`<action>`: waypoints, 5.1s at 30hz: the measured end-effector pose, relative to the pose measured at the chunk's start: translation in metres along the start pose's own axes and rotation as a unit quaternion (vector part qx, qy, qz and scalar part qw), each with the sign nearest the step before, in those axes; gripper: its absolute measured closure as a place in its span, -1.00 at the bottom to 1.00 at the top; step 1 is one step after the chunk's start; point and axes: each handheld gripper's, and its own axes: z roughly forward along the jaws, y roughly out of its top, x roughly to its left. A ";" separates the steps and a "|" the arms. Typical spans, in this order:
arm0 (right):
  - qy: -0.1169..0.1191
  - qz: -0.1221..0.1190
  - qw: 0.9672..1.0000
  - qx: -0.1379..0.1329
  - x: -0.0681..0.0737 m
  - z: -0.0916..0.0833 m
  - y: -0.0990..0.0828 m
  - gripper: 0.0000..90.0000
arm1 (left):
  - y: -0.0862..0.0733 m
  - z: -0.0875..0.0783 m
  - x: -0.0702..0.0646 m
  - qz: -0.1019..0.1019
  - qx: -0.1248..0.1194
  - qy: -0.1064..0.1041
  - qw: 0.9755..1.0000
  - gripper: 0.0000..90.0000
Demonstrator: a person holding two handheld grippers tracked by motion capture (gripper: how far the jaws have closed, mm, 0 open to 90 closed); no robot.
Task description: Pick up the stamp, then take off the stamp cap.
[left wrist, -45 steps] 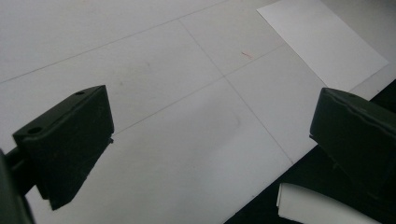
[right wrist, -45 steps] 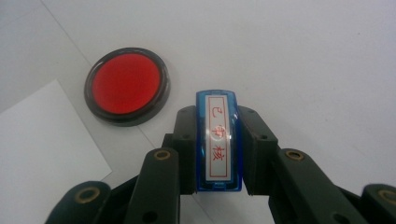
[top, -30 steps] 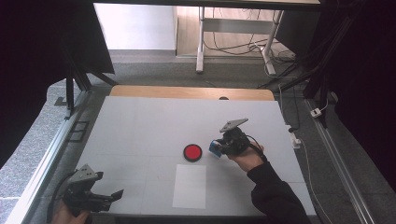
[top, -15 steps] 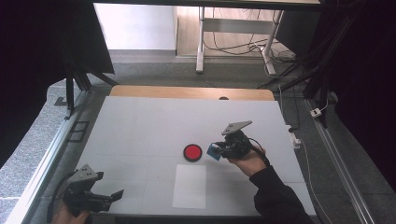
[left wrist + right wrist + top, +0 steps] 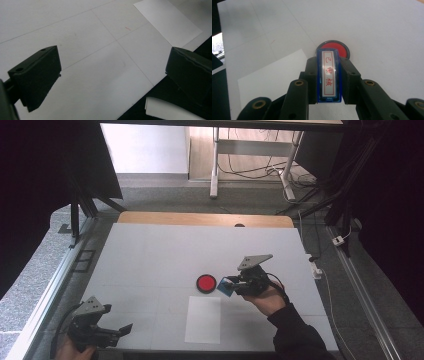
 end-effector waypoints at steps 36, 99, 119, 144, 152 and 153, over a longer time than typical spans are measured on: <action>0.062 -0.029 0.997 -0.023 0.043 -0.010 0.004 0.57 | 0.001 0.000 0.000 0.006 0.004 -0.011 1.000 -0.98; 0.087 -0.054 0.993 -0.055 0.054 -0.021 0.016 0.57 | 0.079 0.060 -0.046 0.167 -0.042 -0.187 0.967 -1.00; 0.105 -0.056 0.991 -0.062 0.059 -0.023 0.020 0.57 | 0.115 0.101 -0.061 0.199 -0.032 -0.257 0.945 -1.00; 0.132 -0.062 0.987 -0.064 0.062 -0.019 0.020 0.57 | 0.128 0.137 -0.087 0.263 -0.016 -0.320 0.910 -0.84; 0.143 -0.066 0.985 -0.064 0.065 -0.018 0.020 0.57 | 0.126 0.139 -0.085 0.277 -0.014 -0.344 0.897 -0.41; 0.145 -0.066 0.985 -0.064 0.065 -0.018 0.020 0.57 | 0.126 0.139 -0.084 0.273 -0.018 -0.357 0.893 -0.34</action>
